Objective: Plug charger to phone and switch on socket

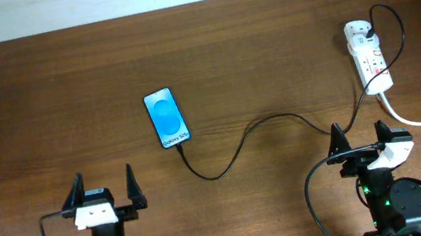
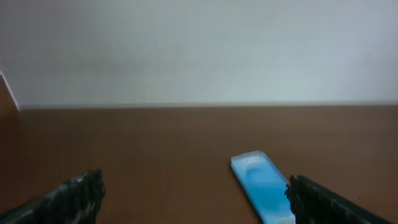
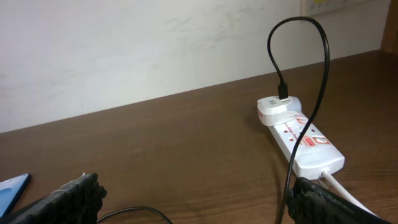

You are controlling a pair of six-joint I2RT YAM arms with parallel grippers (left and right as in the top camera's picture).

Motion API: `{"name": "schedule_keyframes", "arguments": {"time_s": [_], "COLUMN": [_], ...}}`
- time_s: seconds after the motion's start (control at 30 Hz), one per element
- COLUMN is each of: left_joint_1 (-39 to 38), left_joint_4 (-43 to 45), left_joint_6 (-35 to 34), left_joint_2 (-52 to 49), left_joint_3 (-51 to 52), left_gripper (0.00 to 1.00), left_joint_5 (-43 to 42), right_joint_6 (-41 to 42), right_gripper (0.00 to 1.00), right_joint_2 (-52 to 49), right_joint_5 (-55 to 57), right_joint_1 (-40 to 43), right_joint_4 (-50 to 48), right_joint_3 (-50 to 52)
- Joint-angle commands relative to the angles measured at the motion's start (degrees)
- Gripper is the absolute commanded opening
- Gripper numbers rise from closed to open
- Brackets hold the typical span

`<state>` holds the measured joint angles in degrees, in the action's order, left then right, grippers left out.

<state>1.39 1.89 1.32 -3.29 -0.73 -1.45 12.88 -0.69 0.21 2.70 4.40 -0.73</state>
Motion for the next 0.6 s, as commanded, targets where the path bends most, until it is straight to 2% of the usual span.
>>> {"name": "schedule_keyframes", "arguments": {"time_s": [0.0,0.57], "left_joint_1": [0.0,-0.2], "left_joint_4": [-5.7,-6.7], "left_joint_6": [1.1,1.1], "left_joint_2": [3.0,3.0], "left_joint_3": [0.2,0.2], "left_gripper": [0.99,0.99], "left_joint_5": [0.2,0.2], "right_joint_6": [-0.6,-0.6], "right_gripper": [0.98,0.98], "right_joint_2": [0.4,0.4], "right_joint_5": [0.4,0.4], "right_joint_1": [0.3,0.3], "right_joint_4": [0.3,0.3], "right_joint_3": [0.4,0.4]}}
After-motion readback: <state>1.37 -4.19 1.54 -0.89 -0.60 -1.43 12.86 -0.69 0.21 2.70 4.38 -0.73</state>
